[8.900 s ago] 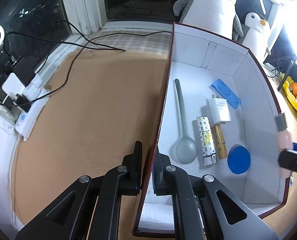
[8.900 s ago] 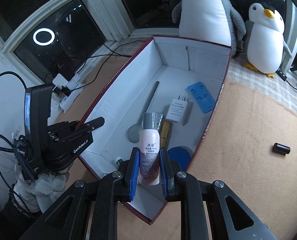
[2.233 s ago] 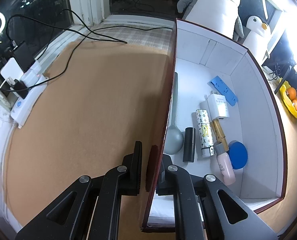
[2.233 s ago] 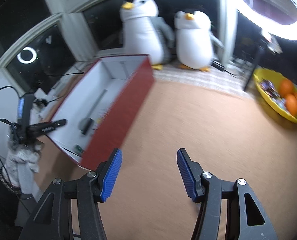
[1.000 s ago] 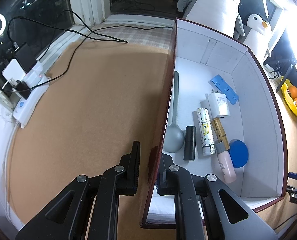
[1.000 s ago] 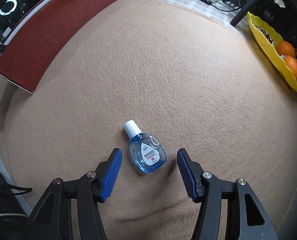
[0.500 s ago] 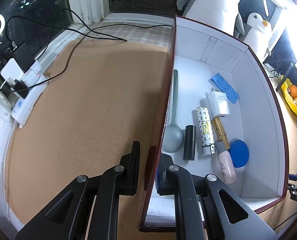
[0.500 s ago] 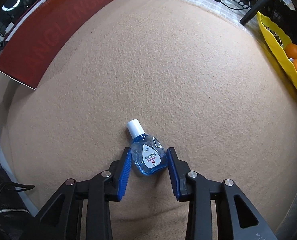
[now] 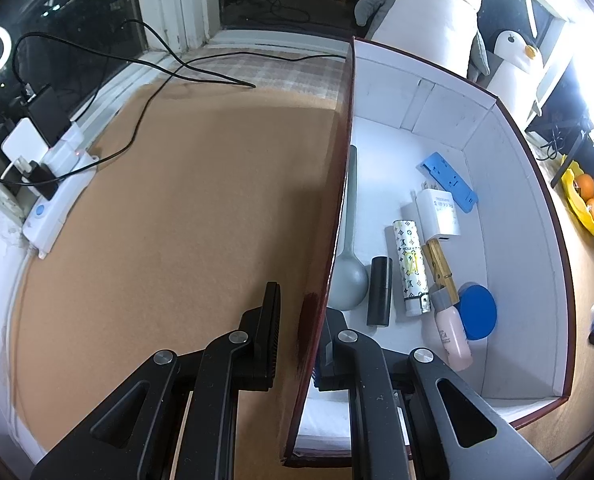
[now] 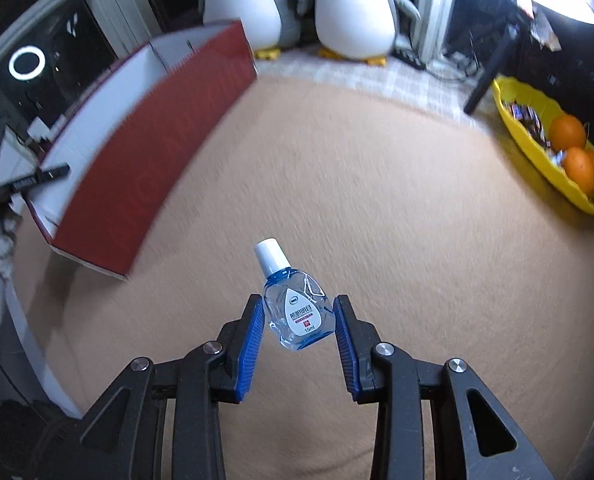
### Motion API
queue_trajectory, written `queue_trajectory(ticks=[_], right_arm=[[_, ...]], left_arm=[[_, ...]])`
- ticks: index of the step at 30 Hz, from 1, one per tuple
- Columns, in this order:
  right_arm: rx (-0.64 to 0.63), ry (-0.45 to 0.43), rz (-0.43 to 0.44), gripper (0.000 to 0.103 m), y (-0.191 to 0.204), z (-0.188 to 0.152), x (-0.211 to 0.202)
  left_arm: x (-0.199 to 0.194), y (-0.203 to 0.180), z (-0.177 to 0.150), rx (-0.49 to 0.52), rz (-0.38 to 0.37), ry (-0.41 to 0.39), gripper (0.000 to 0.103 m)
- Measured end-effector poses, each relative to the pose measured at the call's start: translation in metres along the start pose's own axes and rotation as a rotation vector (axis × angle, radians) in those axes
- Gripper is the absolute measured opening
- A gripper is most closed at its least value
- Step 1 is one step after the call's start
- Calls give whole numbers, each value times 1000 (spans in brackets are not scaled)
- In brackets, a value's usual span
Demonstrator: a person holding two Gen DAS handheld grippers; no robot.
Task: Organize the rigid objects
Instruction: 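Lift the eye-drop bottle and carry it over the box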
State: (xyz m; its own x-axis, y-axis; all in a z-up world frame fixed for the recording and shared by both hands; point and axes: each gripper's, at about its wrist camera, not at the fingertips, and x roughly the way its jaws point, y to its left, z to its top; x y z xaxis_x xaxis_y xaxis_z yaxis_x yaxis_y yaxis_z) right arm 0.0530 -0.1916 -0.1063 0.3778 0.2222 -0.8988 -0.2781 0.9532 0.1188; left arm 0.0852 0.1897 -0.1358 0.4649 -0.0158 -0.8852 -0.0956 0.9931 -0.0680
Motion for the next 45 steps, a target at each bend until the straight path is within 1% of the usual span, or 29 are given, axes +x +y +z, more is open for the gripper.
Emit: queue_trajectory(ticks=[2, 6, 10, 13, 16, 24, 28, 33, 45], right_arm=[[-5, -36, 31, 32, 13, 14, -11], [-32, -90, 75, 32, 42, 47, -21], [-68, -116, 116, 32, 66, 82, -20], [-102, -126, 125, 32, 86, 93, -19], [-120, -127, 147, 32, 99, 107, -12], [-135, -116, 178, 32, 119, 132, 6], [-145, -108, 190, 32, 129, 147, 18], [-163, -94, 188, 32, 141, 164, 33], [-170, -44, 158, 32, 160, 199, 76]], left_arm=[[-1, 0, 1, -1, -2, -2, 11], [-1, -2, 3, 4, -4, -7, 11], [0, -4, 5, 7, -8, -10, 11], [1, -4, 6, 9, -7, -11, 11], [2, -3, 6, 7, -4, -9, 11], [5, -7, 9, 15, 7, -7, 11], [5, -9, 10, 25, 17, -12, 9], [5, -9, 12, 27, 28, -16, 7], [6, -8, 12, 24, 26, -14, 7]])
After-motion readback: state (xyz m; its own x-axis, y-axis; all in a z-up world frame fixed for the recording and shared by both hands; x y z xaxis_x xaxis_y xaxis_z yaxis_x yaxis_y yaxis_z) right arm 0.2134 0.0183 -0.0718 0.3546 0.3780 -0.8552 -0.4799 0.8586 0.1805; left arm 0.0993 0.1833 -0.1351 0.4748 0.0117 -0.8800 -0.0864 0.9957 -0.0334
